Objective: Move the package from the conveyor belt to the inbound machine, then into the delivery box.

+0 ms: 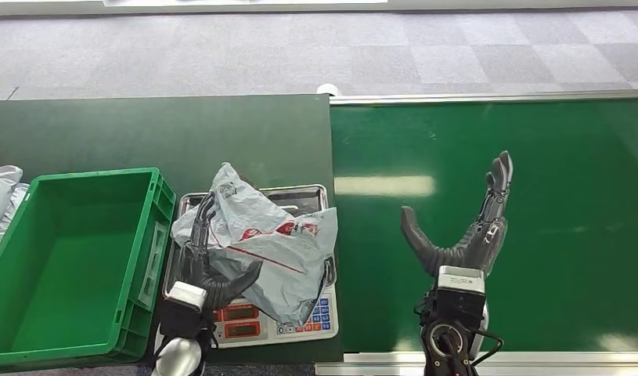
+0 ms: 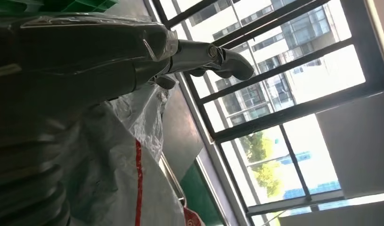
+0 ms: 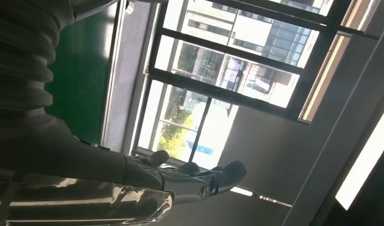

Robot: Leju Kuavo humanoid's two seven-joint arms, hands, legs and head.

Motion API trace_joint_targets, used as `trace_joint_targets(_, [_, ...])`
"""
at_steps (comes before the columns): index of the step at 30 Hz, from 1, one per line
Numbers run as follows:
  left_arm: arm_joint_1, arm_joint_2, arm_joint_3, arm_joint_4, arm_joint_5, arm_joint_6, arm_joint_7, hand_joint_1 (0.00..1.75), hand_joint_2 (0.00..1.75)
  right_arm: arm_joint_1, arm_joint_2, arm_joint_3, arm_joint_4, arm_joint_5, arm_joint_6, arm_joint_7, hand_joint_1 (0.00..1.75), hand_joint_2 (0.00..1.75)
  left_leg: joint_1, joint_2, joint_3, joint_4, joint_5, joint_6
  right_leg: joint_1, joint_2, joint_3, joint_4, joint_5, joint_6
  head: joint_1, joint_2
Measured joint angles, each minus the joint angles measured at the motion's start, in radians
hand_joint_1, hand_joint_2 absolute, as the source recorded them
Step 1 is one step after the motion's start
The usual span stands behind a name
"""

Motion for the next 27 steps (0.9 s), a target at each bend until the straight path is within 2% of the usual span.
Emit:
trace_joint_targets(5, [-0.002, 0.014, -0.008, 0.009, -0.208, 0.011, 0.071, 0.0, 1.75, 0.079, -0.009, -0.012, -0.04, -0.01, 0.021, 0.007, 0.0, 1.75, 0.0, 0.0, 0.0, 0.0, 0.0, 0.0, 0.0, 0.0, 0.0, 0.0, 0.0, 0.0, 0.0, 0.0])
trace_joint_targets(10, [-0.021, 0.017, -0.028, 0.021, -0.302, 0.035, 0.099, 0.0, 1.75, 0.12, -0.011, -0.018, -0.041, -0.029, 0.042, 0.018, 0.0, 1.75, 0.0, 0.0, 0.001, 0.0, 0.0, 0.0, 0.0, 0.0, 0.001, 0.0, 0.0, 0.0, 0.0, 0.0])
trace_joint_targets(11, [-0.024, 0.017, -0.033, 0.024, -0.325, 0.051, 0.105, 0.11, 1.75, 0.128, -0.011, -0.019, -0.041, -0.031, 0.049, 0.021, 0.0, 1.75, 0.0, 0.0, 0.001, 0.0, 0.0, 0.0, 0.0, 0.0, 0.001, 0.0, 0.0, 0.0, 0.0, 0.0])
trace_joint_targets(15, [-0.026, 0.018, -0.053, 0.034, -0.413, 0.114, 0.13, 1.5, 1.75, 0.16, -0.011, -0.022, -0.041, -0.029, 0.068, 0.022, 0.0, 1.75, 0.0, 0.0, 0.001, 0.0, 0.0, 0.0, 0.0, 0.0, 0.001, 0.0, 0.0, 0.0, 0.0, 0.0])
trace_joint_targets(18, [-0.025, 0.019, -0.063, 0.04, -0.433, 0.125, 0.137, 1.72, 1.75, 0.171, -0.011, -0.025, -0.041, -0.024, 0.075, 0.022, 0.0, 1.75, 0.0, 0.0, 0.0, 0.0, 0.0, 0.0, 0.0, 0.0, 0.001, 0.0, 0.0, 0.0, 0.0, 0.0])
trace_joint_targets(23, [-0.024, 0.023, -0.074, 0.053, -0.457, 0.128, 0.153, 1.75, 1.75, 0.176, -0.011, -0.032, -0.041, -0.025, 0.085, 0.022, 0.0, 1.75, 0.0, 0.0, 0.001, 0.0, 0.0, 0.0, 0.0, 0.0, 0.001, 0.0, 0.0, 0.0, 0.0, 0.0])
trace_joint_targets(27, [-0.024, 0.03, -0.083, 0.065, -0.538, 0.157, 0.19, 1.75, 1.75, 0.179, -0.011, -0.039, -0.041, -0.031, 0.093, 0.022, 0.0, 1.75, 0.0, 0.0, 0.001, 0.0, 0.0, 0.0, 0.0, 0.0, 0.001, 0.0, 0.0, 0.0, 0.0, 0.0])
